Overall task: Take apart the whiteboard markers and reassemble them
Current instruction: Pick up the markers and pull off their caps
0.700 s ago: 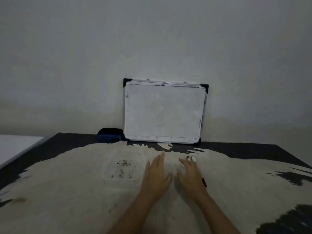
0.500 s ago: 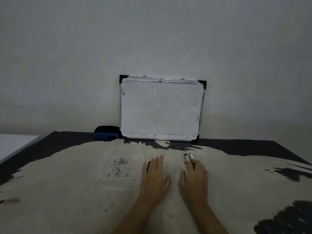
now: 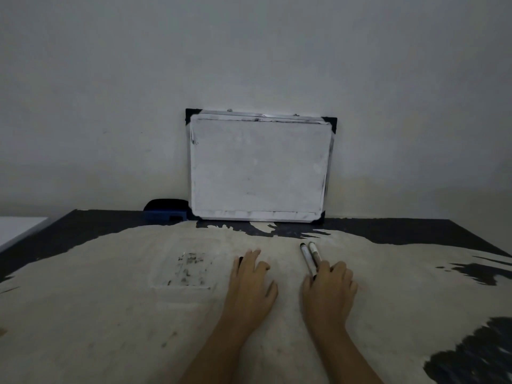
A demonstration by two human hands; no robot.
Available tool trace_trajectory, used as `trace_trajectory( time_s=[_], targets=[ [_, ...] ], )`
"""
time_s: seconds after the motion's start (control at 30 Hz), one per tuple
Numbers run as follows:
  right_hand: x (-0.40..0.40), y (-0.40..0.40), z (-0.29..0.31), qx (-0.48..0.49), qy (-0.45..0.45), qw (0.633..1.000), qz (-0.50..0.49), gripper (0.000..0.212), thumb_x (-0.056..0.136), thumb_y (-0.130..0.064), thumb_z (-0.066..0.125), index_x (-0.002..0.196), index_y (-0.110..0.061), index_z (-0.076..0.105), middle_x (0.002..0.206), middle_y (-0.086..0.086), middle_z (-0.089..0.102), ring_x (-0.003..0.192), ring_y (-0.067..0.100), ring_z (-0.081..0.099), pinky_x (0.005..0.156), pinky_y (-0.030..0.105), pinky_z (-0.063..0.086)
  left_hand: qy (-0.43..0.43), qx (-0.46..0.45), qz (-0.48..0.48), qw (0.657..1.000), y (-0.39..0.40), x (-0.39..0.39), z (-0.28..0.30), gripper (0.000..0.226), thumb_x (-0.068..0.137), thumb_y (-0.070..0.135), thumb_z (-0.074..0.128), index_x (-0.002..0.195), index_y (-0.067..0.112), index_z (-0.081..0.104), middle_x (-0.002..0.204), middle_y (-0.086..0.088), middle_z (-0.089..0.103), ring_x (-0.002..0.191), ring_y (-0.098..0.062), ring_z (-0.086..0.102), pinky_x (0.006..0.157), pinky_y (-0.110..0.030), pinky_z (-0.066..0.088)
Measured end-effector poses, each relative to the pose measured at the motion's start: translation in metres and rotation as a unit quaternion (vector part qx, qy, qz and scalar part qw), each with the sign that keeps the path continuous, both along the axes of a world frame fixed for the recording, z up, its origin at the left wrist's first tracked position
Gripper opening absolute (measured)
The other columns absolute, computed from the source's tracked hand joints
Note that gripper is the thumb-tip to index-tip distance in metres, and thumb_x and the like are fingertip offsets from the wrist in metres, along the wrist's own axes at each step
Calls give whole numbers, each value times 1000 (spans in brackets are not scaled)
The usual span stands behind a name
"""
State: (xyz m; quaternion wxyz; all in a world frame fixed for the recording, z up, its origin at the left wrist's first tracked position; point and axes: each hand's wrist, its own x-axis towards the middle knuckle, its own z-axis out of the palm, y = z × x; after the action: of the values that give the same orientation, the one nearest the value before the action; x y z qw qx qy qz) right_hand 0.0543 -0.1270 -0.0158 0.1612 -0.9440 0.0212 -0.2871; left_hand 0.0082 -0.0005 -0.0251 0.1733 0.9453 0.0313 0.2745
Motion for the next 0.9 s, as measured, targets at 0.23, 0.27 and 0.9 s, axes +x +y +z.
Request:
trace_trajectory(
  time_s=[0.23, 0.27, 0.9],
  targets=[
    [0, 0, 6, 1, 24, 1000, 0, 17, 81, -18, 64, 93, -6, 65, 87, 10, 57, 78, 24, 51, 68, 33, 39, -78, -94, -48, 991, -1, -4, 5, 34, 83, 38, 40, 106, 18, 56, 128, 1, 48, 122, -11, 43, 108, -23, 29],
    [0, 0, 6, 30, -7, 999, 19, 15, 80, -16, 65, 90, -5, 65, 84, 11, 56, 75, 25, 51, 65, 35, 39, -87, -131, -59, 986, -2, -6, 9, 36, 82, 40, 37, 108, 21, 54, 123, 5, 48, 117, -6, 44, 103, -20, 34],
    [-3, -8, 10, 66, -116, 942, 307, 42, 93, -37, 34, 62, -23, 57, 47, -12, 41, 42, 6, 38, 49, 17, 30, -150, -496, -145, 843, -8, -12, 27, 35, 86, 36, 39, 95, 14, 65, 71, -4, 61, 60, -9, 56, 55, -18, 48]
  ],
)
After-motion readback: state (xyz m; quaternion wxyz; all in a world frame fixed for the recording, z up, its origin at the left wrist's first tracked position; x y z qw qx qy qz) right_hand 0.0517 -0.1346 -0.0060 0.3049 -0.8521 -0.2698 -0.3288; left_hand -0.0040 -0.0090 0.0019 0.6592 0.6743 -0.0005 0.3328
